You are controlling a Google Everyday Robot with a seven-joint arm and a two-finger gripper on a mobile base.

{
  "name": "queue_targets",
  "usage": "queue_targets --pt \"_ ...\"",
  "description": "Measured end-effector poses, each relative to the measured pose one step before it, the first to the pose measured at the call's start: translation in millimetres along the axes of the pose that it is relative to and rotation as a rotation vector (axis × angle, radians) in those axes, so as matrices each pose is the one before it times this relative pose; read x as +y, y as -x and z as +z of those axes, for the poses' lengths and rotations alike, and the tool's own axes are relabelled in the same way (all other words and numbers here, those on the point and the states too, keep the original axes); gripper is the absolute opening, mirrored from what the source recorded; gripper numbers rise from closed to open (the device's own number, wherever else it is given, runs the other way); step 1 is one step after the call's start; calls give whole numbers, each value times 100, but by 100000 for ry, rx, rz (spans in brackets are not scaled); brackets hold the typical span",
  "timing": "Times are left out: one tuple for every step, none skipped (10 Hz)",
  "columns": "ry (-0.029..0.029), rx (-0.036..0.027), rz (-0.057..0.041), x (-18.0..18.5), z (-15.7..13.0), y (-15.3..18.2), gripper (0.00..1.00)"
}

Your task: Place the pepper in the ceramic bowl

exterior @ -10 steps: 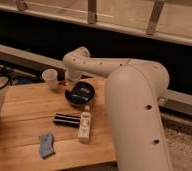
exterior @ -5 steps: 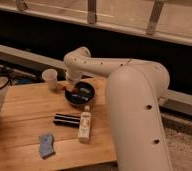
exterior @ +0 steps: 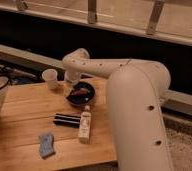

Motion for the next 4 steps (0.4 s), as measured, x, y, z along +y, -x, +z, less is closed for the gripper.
queue_targets --pt "-270 228 706 250 147 -252 65" --pt "100 -175 141 298 126 42 64" --pt "-320 -60 -370 26 -8 132 64" --pt "-270 -28 -58 9 -64 16 67"
